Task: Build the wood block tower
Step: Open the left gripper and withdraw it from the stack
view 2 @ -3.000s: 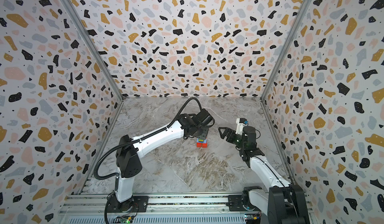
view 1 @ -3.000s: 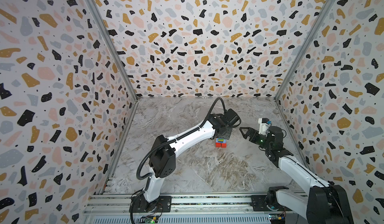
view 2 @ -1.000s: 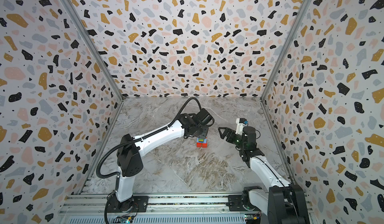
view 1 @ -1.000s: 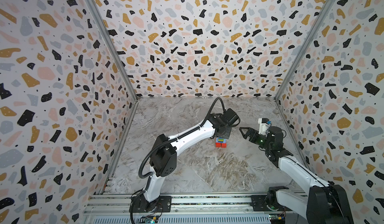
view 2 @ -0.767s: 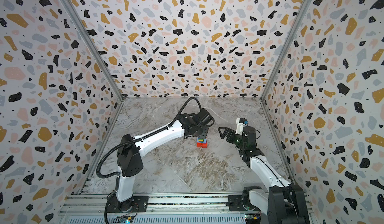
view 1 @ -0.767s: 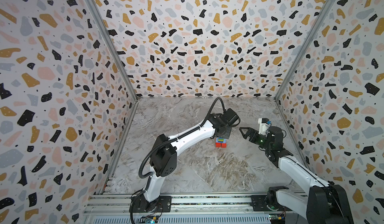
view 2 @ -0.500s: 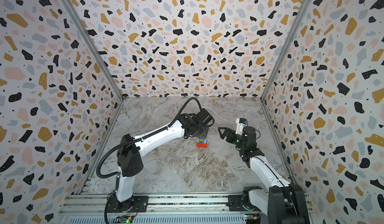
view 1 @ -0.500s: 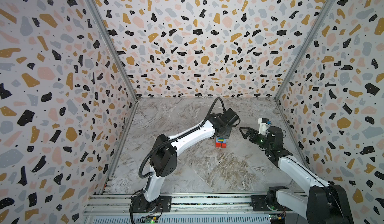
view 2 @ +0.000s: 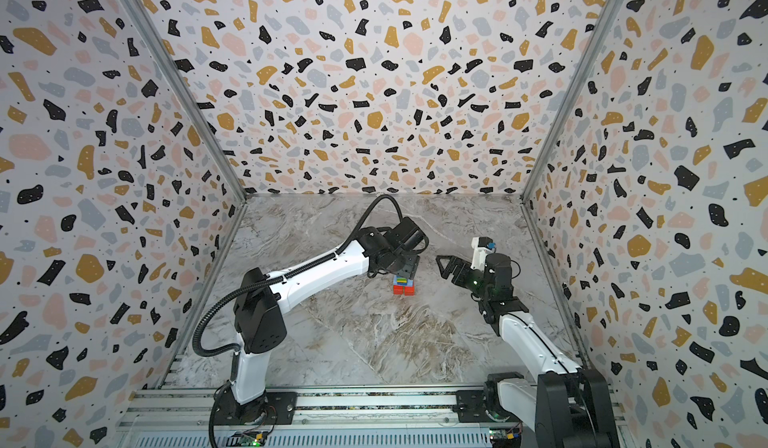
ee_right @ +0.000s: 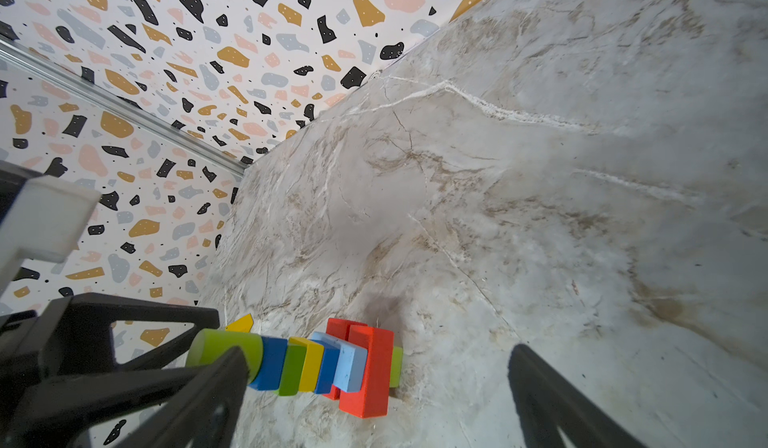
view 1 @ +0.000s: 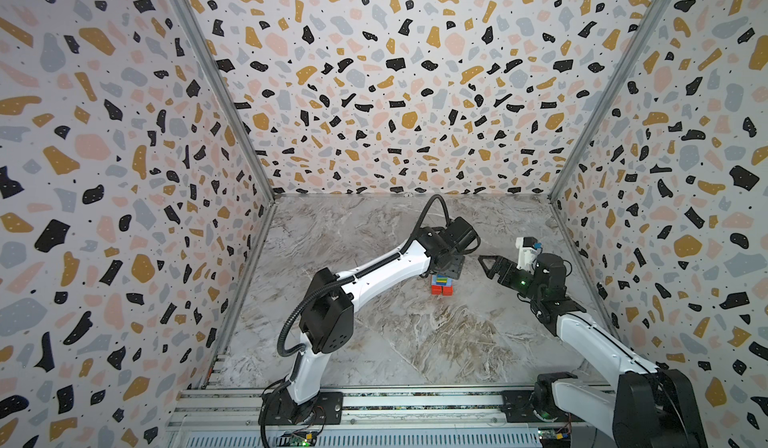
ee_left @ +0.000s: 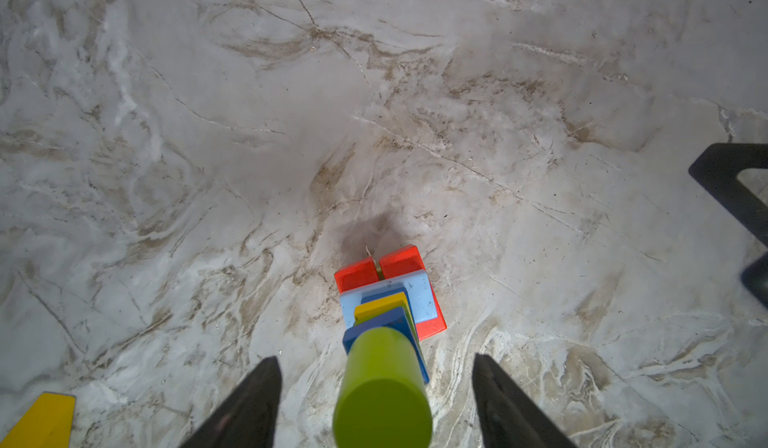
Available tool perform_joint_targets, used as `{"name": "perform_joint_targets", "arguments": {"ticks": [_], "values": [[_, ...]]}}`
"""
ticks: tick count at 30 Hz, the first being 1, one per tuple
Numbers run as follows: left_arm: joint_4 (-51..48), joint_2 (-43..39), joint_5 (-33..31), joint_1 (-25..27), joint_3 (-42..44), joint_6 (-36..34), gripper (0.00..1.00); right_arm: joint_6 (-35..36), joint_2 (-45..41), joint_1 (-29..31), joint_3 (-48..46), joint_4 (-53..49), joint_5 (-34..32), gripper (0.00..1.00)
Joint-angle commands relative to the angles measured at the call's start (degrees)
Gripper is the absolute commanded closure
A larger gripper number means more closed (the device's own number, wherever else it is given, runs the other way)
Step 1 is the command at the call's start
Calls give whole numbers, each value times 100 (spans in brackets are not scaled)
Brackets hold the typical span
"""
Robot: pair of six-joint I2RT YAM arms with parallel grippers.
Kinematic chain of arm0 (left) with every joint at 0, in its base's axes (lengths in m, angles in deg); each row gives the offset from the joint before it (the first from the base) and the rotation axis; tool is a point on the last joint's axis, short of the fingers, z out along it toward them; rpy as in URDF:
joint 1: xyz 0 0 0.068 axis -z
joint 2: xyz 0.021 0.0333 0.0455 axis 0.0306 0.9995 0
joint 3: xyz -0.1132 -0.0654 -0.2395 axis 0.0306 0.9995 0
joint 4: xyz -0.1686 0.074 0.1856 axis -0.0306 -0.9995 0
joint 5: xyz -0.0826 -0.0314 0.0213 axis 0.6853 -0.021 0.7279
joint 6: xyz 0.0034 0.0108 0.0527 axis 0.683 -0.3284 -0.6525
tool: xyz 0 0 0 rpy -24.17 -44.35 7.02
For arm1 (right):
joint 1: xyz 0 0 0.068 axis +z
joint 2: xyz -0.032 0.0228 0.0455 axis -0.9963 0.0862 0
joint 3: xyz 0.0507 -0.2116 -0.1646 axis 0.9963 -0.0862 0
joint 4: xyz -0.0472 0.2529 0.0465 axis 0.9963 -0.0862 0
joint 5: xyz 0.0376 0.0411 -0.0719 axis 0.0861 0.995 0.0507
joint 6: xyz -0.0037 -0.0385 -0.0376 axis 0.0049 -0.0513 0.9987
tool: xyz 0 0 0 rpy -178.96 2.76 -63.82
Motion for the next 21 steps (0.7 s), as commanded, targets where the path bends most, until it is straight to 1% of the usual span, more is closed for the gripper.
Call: {"name": "perform_joint_targets", "arguments": {"ticks": [1,3,7,8,13,15,17,21], "values": [[-129,-294,-299,-1,-236,-9,11,7,-31,-24,5,107,11,1],[-167,-416,-462,-7,-300,-54,0,47,-77,-25,13,84,-3,1],[-275,-846,-1169,-65,-260,-143,0,98,-219,-25,38,-122,-325,1],[-272,-971,-1257,-117,-194,-141,0,116,-267,-26,44,-156,-363,1],[-175,-1708,-1267,-618,379,-134,0,218,-347,-30,83,-268,-453,1],[-142,-1971,-1288,-850,649,-126,4,264,-322,-35,128,-279,-378,1],[-108,-2224,-1259,-1123,973,-80,10,348,-270,-54,256,-441,-326,3],[284,-2856,-878,-1809,2000,26,25,401,-264,-135,523,-727,-319,5]]}}
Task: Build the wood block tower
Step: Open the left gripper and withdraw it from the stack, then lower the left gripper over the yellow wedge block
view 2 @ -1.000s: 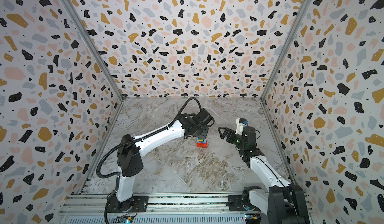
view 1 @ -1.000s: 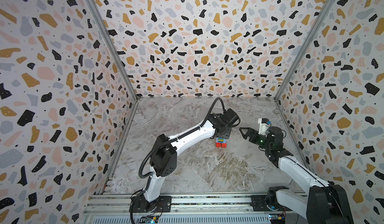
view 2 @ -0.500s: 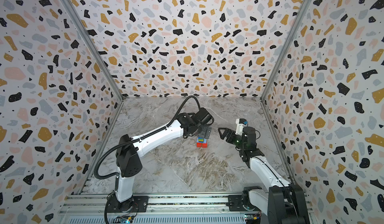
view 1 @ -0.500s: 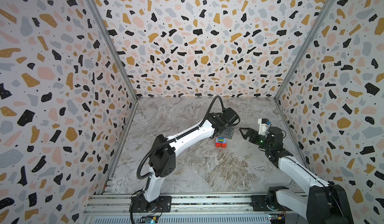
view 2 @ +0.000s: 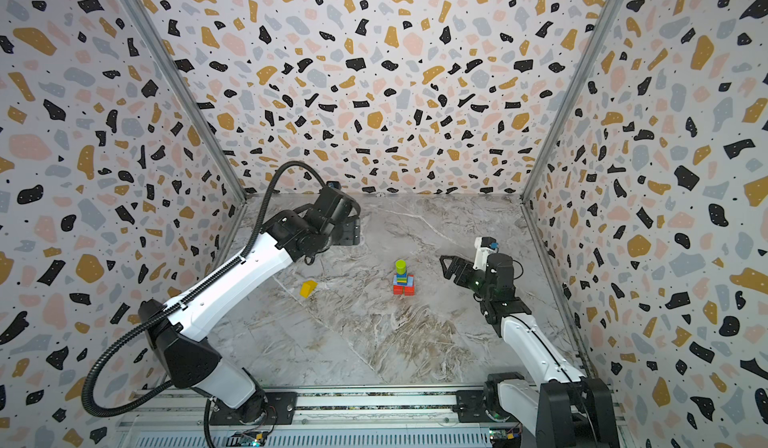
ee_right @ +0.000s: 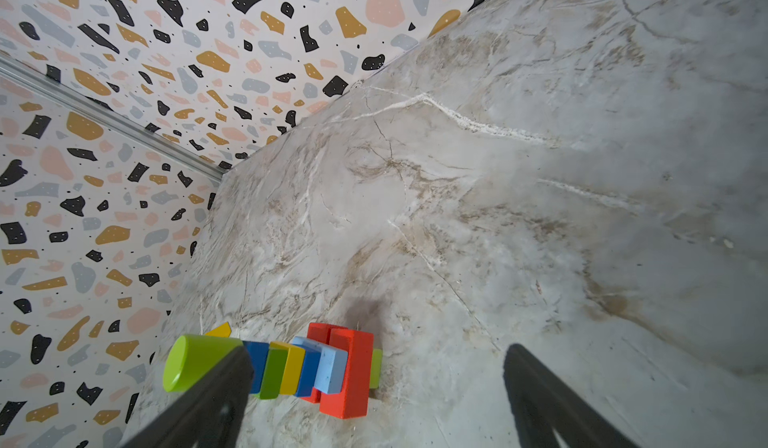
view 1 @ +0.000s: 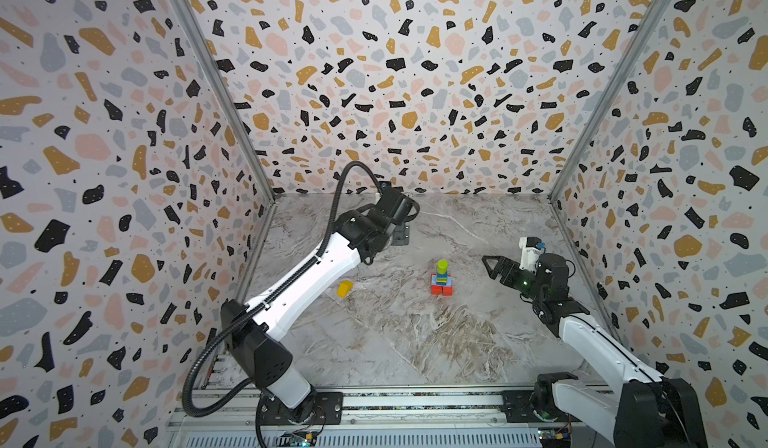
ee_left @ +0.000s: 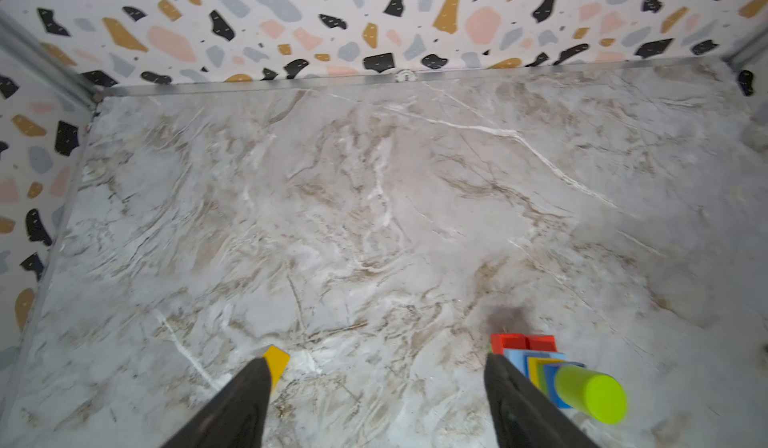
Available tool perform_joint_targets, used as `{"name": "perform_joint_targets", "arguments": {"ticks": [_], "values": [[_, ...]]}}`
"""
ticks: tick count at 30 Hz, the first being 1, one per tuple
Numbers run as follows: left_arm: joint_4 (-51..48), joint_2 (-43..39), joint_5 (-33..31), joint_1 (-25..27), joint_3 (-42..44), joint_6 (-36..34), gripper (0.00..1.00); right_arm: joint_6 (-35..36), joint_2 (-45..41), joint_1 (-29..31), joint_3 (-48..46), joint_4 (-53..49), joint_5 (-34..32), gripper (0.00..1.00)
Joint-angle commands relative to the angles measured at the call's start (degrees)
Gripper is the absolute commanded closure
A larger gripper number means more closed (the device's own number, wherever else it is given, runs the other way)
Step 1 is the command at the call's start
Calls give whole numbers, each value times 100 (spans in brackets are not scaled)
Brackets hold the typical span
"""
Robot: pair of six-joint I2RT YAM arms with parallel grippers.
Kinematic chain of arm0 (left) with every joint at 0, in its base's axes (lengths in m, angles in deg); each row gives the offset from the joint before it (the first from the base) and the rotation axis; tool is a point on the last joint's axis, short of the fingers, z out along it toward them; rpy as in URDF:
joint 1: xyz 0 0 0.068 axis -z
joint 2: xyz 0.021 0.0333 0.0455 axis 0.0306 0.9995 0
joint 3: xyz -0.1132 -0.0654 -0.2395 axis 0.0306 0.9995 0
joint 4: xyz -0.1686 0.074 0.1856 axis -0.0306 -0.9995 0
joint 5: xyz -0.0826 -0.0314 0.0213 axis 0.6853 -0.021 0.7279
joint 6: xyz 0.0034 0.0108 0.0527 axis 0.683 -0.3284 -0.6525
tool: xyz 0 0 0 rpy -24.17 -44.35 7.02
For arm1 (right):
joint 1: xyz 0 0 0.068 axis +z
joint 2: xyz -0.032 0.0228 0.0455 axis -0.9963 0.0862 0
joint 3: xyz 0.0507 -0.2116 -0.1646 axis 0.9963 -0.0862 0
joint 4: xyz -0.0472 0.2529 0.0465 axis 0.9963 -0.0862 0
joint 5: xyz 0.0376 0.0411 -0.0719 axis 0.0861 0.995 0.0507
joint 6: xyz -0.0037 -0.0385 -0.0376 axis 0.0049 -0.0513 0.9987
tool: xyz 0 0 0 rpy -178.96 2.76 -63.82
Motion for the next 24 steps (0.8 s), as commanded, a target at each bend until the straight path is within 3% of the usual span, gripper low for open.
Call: {"name": "perform_joint_targets", "arguments": {"ticks": [1,10,14,24], "values": [[324,-394,303,-446,783,93,28,115,-44,-62,445,-313,23,6],[1319,-1138,281,-1079,2756,347,42,299,-36,-52,1237,-1113,143,3],[2018,-1241,272,-1088,3595,515,27,276,167,79,1219,-1079,257,0],[2780,-1009,-12,-1176,4787,485,17,405,168,132,840,-826,309,1]]}}
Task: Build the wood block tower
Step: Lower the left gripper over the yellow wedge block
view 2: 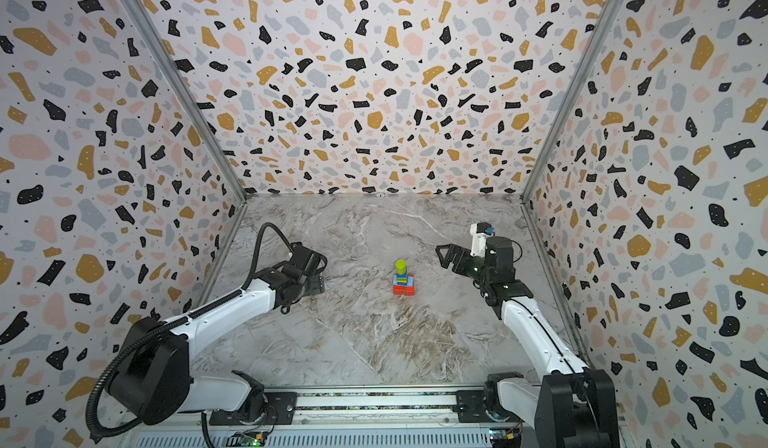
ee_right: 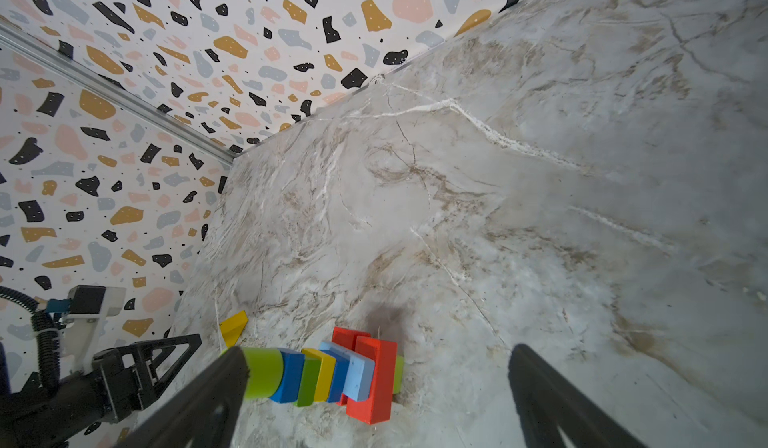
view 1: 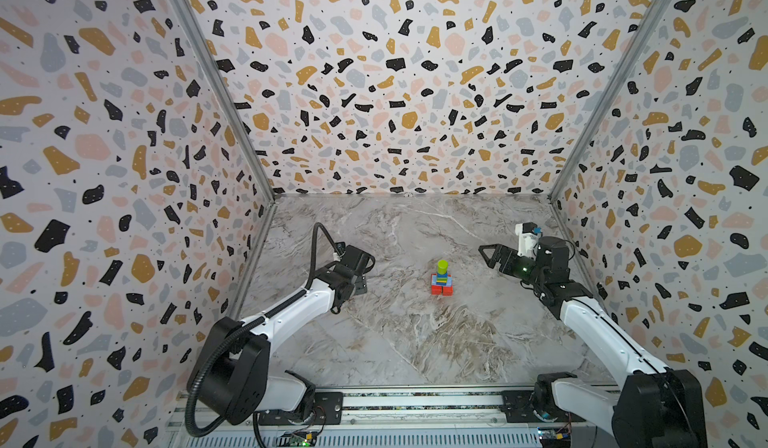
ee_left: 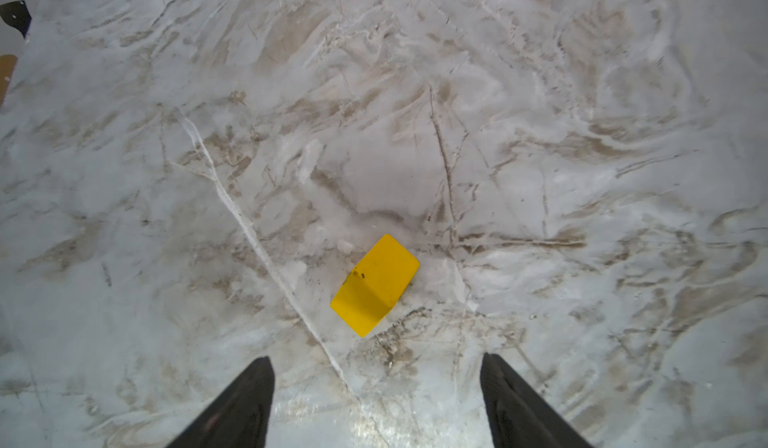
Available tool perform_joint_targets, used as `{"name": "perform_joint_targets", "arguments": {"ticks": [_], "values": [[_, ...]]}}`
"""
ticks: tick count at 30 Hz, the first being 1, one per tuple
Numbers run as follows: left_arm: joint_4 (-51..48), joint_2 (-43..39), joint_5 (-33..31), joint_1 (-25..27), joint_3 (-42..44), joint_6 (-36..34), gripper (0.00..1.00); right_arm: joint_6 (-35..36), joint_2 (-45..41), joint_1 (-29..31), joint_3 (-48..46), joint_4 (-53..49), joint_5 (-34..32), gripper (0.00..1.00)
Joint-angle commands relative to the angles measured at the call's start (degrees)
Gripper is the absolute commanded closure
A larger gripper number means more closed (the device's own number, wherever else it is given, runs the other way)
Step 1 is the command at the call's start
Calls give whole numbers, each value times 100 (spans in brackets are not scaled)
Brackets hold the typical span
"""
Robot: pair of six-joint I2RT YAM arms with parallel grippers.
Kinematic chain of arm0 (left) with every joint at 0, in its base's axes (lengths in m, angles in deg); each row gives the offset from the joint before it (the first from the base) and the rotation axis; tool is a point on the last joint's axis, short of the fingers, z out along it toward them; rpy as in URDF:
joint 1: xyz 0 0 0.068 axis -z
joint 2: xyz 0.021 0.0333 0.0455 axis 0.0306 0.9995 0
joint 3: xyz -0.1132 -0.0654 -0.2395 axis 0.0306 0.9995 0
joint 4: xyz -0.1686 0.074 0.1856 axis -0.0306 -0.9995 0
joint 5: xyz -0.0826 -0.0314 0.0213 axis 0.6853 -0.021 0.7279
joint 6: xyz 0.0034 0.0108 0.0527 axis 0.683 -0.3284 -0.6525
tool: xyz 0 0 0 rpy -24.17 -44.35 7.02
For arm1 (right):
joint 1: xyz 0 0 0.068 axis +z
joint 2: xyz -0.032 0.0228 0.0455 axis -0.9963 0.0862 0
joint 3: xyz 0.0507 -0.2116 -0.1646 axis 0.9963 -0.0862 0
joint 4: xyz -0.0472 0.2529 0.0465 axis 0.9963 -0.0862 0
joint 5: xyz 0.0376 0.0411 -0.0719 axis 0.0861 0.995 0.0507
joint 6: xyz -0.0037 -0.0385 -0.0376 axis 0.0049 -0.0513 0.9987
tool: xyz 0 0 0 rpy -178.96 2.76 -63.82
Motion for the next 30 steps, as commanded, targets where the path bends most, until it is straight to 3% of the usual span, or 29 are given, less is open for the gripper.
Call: {"name": "perform_joint_targets", "arguments": {"ticks": [1,7,30], "values": [[430,56,-264,-28,216,36,15,112,-196,19,-136,94,67,1],[708,95,-373,-28,594,-3,11,103,-181,19,-308,181,166,1],[1171,1260,-136,-574,326,-197,16,118,-358,54,-415,141,142,1]]}}
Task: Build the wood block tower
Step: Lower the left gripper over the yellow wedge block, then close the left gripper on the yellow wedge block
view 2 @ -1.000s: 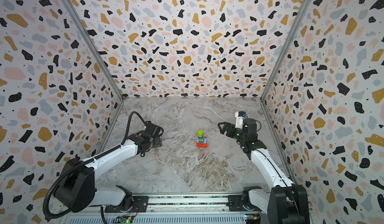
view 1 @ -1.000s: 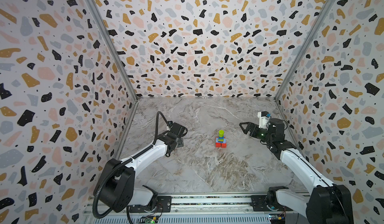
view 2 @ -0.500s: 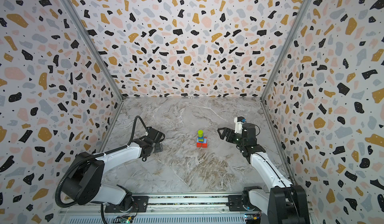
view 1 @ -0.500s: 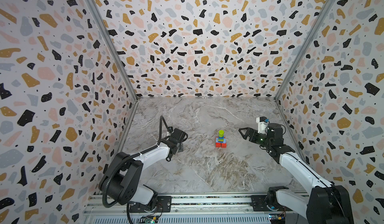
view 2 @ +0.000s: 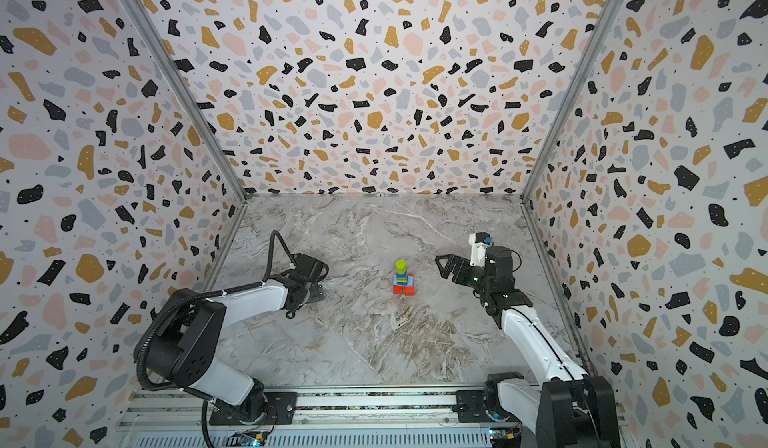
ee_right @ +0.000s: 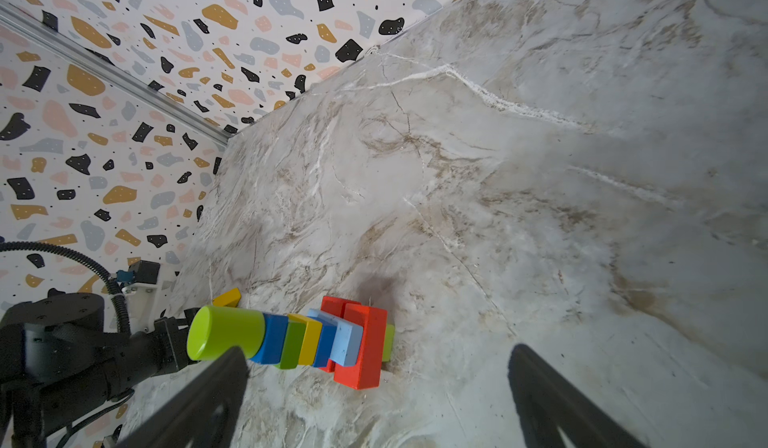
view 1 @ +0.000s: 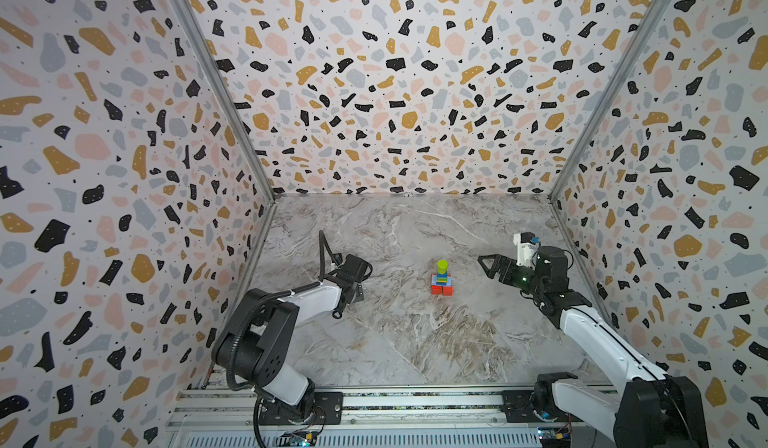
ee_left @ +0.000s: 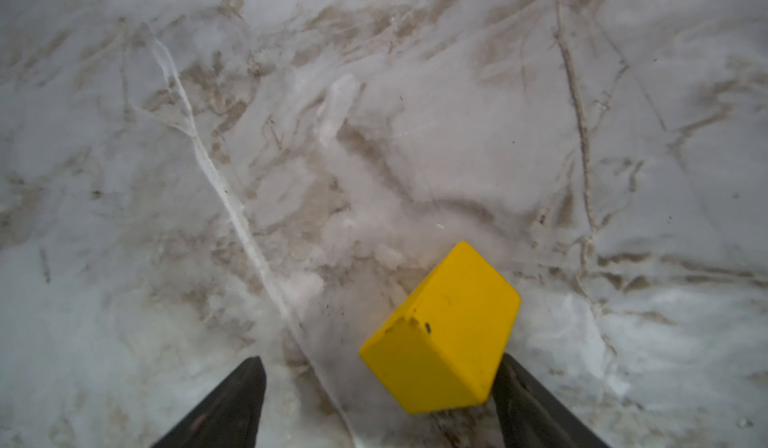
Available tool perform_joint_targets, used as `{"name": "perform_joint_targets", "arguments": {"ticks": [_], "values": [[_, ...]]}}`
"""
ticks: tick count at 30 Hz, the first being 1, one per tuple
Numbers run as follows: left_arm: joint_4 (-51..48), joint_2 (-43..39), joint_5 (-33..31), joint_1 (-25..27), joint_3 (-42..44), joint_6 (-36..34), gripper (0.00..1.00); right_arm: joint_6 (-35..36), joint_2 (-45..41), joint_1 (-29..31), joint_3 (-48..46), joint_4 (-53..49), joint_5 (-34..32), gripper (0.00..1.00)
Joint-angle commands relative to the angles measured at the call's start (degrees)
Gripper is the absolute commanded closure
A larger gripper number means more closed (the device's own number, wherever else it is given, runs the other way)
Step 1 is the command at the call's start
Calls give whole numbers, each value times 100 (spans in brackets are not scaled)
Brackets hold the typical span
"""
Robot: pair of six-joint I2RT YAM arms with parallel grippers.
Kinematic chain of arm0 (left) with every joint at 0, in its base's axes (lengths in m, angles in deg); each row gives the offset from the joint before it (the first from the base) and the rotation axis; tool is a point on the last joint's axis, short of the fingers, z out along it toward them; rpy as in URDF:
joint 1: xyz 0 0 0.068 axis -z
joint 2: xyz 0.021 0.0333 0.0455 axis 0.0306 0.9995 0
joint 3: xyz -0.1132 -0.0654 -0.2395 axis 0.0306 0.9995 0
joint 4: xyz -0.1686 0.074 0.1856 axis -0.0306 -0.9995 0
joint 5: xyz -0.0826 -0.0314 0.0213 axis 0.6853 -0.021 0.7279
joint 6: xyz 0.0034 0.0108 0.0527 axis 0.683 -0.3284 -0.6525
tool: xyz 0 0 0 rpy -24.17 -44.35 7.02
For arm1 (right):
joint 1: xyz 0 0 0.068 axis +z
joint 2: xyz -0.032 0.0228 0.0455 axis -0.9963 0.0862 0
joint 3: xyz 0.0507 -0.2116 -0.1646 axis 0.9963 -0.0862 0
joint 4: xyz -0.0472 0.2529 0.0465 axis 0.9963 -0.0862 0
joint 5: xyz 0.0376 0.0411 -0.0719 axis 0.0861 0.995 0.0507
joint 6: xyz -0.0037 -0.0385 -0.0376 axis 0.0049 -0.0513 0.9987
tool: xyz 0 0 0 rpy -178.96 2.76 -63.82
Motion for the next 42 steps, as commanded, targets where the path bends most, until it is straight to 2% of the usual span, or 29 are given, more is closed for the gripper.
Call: {"name": "perform_joint_targets", "arguments": {"ticks": [1,6,21,29,35,42], "values": [[104,191,88,-193,-156,-152,17,47,-120,31,39,48,24,1],[156,272,296,-360,-323,-175,26,42,-63,43,65,57,24,1],[251,158,587,-363,-276,-121,66,81,63,117,127,41,-7,1],[1,-147,666,-363,-424,-266,77,91,94,172,127,41,-40,1],[-428,-603,809,-361,-733,-389,80,73,73,172,118,57,-19,1],[-1118,-1029,1321,-285,-1423,-633,80,-21,34,181,-28,171,-3,1]]}}
